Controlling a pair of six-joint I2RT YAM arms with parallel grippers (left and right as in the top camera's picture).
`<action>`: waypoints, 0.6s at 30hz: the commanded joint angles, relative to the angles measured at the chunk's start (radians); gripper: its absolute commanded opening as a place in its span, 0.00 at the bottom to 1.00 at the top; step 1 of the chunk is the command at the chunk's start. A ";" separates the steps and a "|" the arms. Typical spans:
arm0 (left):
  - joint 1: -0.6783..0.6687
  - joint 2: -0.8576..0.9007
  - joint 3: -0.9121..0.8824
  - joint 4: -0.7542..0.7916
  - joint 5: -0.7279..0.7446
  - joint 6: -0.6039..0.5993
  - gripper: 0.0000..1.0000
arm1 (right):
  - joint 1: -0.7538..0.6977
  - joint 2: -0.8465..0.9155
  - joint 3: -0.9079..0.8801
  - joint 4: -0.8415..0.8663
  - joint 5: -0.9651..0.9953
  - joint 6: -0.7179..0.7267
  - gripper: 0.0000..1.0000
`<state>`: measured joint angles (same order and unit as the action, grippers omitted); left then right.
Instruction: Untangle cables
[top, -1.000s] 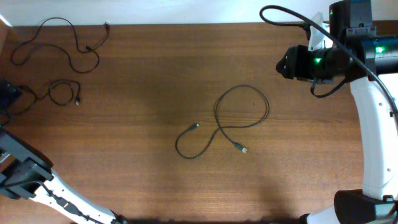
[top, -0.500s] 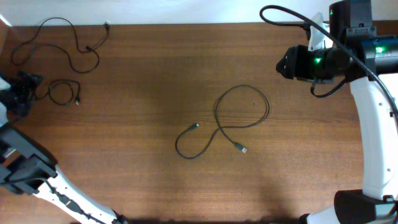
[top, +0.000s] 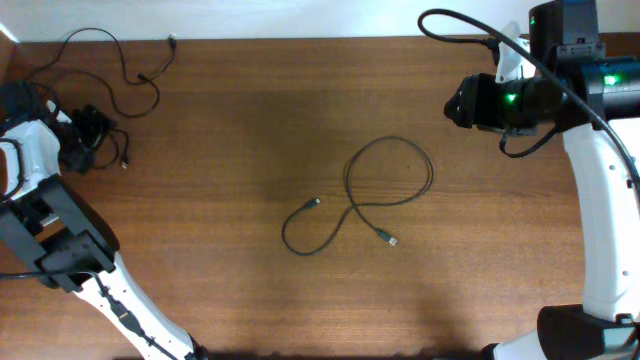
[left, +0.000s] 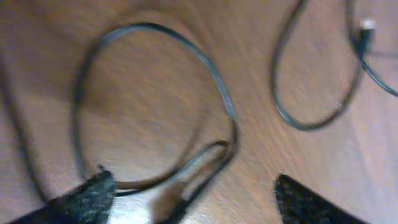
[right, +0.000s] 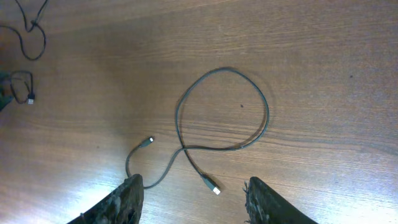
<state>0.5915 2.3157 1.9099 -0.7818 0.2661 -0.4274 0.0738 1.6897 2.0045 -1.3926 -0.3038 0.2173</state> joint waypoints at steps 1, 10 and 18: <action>0.007 0.019 0.015 -0.006 -0.116 -0.029 0.78 | 0.005 0.002 -0.005 0.003 -0.002 0.001 0.54; 0.003 0.042 0.011 0.033 -0.136 -0.036 0.57 | 0.005 0.002 -0.005 0.016 -0.002 0.001 0.54; 0.003 0.042 0.011 0.018 -0.136 -0.035 0.07 | 0.005 0.002 -0.005 0.016 -0.002 0.001 0.54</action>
<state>0.5949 2.3470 1.9099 -0.7528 0.1432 -0.4610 0.0738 1.6897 2.0045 -1.3796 -0.3038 0.2169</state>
